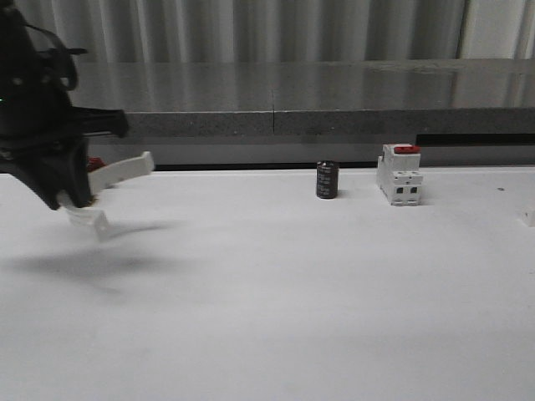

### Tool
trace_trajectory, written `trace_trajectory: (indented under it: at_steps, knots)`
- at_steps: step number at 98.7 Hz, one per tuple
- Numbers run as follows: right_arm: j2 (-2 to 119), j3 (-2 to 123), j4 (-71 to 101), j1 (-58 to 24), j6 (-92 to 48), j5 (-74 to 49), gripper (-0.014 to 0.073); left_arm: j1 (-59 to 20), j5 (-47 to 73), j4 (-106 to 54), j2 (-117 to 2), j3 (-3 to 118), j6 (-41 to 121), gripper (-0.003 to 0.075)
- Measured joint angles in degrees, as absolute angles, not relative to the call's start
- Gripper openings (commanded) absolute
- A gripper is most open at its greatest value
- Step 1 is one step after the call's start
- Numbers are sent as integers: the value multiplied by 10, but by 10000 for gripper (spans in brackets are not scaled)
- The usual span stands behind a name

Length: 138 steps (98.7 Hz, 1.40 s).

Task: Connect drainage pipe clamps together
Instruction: 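Grasp the white semicircular clamp half with the left gripper and lift, then lower the clamp half onto the table, open the left gripper, withdraw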

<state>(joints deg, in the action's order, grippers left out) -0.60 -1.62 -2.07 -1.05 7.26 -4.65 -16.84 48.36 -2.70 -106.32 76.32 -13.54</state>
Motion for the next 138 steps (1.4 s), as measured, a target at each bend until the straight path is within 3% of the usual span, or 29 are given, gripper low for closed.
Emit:
trace_trajectory:
  at_steps: [32,110,127,138]
  knots:
    - [-6,-16,-21,-10,73,-47,-67,-265,438,-28,-1106,763,-223,63]
    - [-6,-16,-21,-10,73,-47,-67,-268,414,-27,-1150,763,-255,68]
    - [-6,-16,-21,-10,73,-47,-67,-268,414,-27,-1150,763,-255,179]
    - [-6,-16,-21,-10,73,-47,-67,-268,415,-27,-1150,764,-255,352]
